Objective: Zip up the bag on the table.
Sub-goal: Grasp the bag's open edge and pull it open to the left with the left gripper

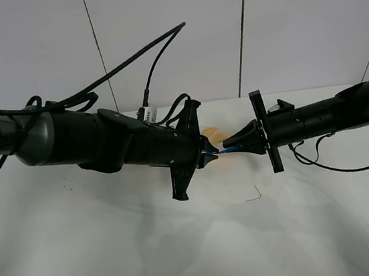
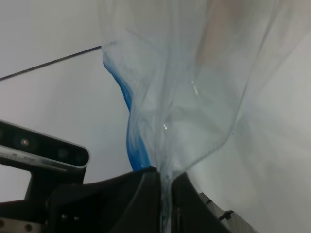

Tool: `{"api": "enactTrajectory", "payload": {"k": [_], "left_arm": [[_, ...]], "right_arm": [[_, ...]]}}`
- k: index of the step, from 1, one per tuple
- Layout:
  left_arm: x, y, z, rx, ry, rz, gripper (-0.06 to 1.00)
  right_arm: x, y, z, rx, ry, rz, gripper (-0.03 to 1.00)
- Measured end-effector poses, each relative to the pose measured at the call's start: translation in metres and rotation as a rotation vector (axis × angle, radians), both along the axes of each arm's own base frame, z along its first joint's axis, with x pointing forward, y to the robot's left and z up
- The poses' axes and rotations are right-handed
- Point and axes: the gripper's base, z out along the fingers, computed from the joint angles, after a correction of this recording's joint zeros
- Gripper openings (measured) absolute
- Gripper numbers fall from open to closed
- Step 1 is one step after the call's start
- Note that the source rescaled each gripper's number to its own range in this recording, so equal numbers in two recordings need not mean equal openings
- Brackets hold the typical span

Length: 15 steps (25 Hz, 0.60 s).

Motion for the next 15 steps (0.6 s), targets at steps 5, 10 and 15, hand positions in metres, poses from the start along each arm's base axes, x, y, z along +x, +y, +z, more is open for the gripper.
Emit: {"api": "enactTrajectory", "payload": {"k": [5,10,15], "left_arm": [[0.011,0.013,0.0,-0.013,0.013,-0.001,0.0],[0.033,0.043,0.0,0.015,-0.01,-0.001,0.0],[0.053,0.081,-0.002,0.057,-0.017,-0.008,0.0]], "right_arm": [[0.001,0.0,0.0,0.004,0.0,-0.012,0.0],[0.002,0.0,0.001,0.008,0.0,-0.022,0.0],[0.002,0.0,0.001,0.009,-0.001,-0.023,0.0]]}}
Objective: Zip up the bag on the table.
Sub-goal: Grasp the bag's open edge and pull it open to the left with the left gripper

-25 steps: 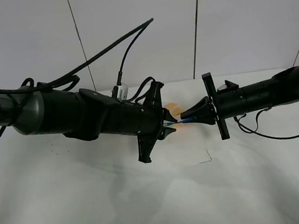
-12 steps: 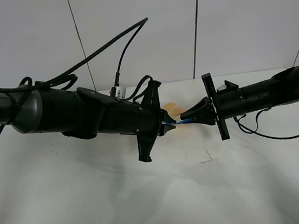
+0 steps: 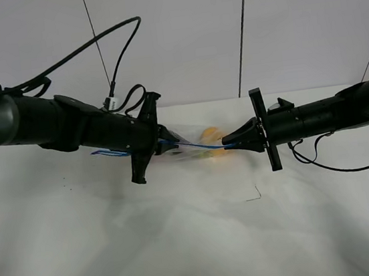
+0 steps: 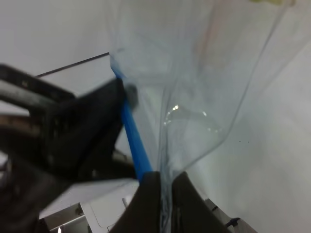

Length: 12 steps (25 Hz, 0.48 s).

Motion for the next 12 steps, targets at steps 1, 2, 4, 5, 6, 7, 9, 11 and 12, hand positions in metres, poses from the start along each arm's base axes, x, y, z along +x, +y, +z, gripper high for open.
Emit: {"api": "enactTrajectory", "payload": {"k": [1,2,4,5,6,7,9,11,12], "left_arm": [[0.004,0.009,-0.001,0.011,0.0,0.0,0.0],[0.008,0.019,-0.001,0.019,0.001,0.005,0.0],[0.014,0.037,-0.002,0.046,0.0,0.003,0.0],[0.017,0.047,-0.003,0.057,0.004,0.004,0.0],[0.019,0.057,-0.004,0.064,0.008,0.007,0.0],[0.021,0.065,-0.004,0.075,0.01,0.007,0.0],[0.025,0.083,-0.005,0.095,0.017,0.017,0.0],[0.027,0.1,-0.006,0.11,0.024,0.027,0.0],[0.029,0.108,-0.007,0.117,0.027,0.036,0.0]], "right_arm": [[0.0,0.0,0.0,0.0,0.0,0.0,0.0],[0.0,0.0,0.0,0.0,0.0,0.0,0.0],[0.0,0.0,0.0,0.0,0.0,0.0,0.0],[0.0,0.0,0.0,0.0,0.0,0.001,0.0],[0.0,0.001,0.0,0.001,0.0,0.002,0.0],[0.0,0.001,0.0,0.001,0.0,0.002,0.0],[0.0,0.001,0.0,0.001,0.0,0.001,0.0],[0.0,0.001,0.0,0.002,0.0,0.002,0.0],[0.0,0.001,0.0,0.002,0.0,0.002,0.0]]}}
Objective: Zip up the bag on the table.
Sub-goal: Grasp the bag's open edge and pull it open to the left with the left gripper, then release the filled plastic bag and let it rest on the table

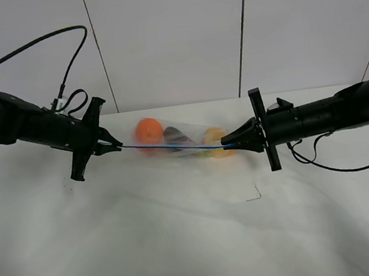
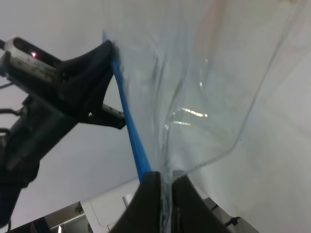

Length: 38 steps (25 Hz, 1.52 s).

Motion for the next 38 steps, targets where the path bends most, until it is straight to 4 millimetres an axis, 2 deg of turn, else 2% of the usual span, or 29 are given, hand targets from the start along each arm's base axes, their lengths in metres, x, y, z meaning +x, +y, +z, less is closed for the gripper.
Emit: {"api": "enactTrajectory", "payload": {"k": [4,7,17,18,19,23,25,29,34,38], "left_arm": [[0.004,0.025,-0.001,0.022,-0.008,0.041,0.0],[0.006,0.033,-0.001,0.044,-0.025,0.038,0.0],[0.006,0.035,-0.001,0.061,-0.041,0.013,0.02],[0.006,0.035,-0.001,0.068,-0.046,0.013,0.08],[0.007,0.037,-0.001,0.086,-0.059,0.016,0.19],[0.009,0.042,-0.001,0.122,-0.086,0.011,0.79],[0.009,0.042,0.0,0.143,-0.1,-0.018,0.92],[0.019,0.04,0.016,0.218,-0.2,-0.174,0.99],[0.038,0.037,0.058,0.404,-0.415,-0.503,1.0],[0.041,0.038,0.084,0.533,-0.453,-0.754,1.0]], "right_arm": [[0.0,0.0,0.0,-0.001,0.0,0.002,0.0],[0.0,0.0,0.0,0.0,0.0,0.004,0.0],[0.0,0.0,0.0,0.001,0.0,0.004,0.0],[0.0,0.0,0.0,0.0,0.0,0.005,0.0],[-0.001,0.0,0.0,-0.002,0.0,0.008,0.0],[-0.001,0.0,0.0,-0.004,0.0,0.011,0.0],[-0.001,0.0,0.0,-0.004,0.0,0.011,0.0],[-0.001,0.0,0.0,-0.006,0.0,0.013,0.0],[-0.001,0.0,-0.001,-0.007,0.0,0.016,0.0],[-0.001,0.0,-0.001,-0.008,0.0,0.017,0.0]]}}
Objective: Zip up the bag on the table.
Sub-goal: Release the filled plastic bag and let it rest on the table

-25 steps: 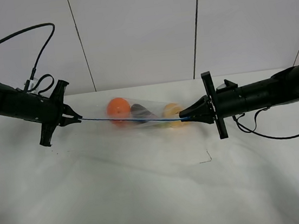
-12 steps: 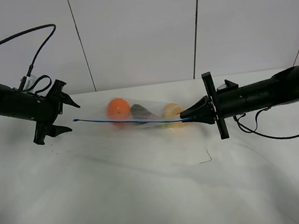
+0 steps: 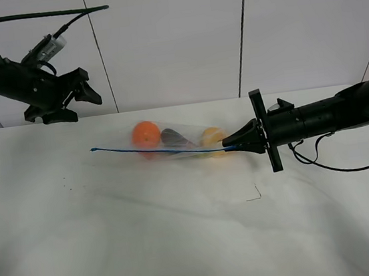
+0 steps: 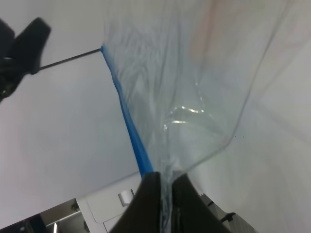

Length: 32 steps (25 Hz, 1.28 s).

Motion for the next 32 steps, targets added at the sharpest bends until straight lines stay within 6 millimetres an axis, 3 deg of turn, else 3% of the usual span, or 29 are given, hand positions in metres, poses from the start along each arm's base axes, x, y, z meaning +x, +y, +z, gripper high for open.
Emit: {"api": "enactTrajectory", "payload": {"k": [10,19,32], "left_arm": [[-0.014,0.027,0.002,0.403,0.219,-0.003,1.0],[-0.023,0.004,0.0,0.439,0.285,-0.065,1.0],[-0.04,0.017,-0.001,0.522,0.48,-0.063,1.0]], "right_arm": [[0.0,0.0,0.0,-0.003,0.0,0.003,0.0],[-0.001,0.0,0.0,-0.006,0.0,0.007,0.0],[-0.001,0.0,-0.001,-0.008,0.0,0.011,0.0]]}}
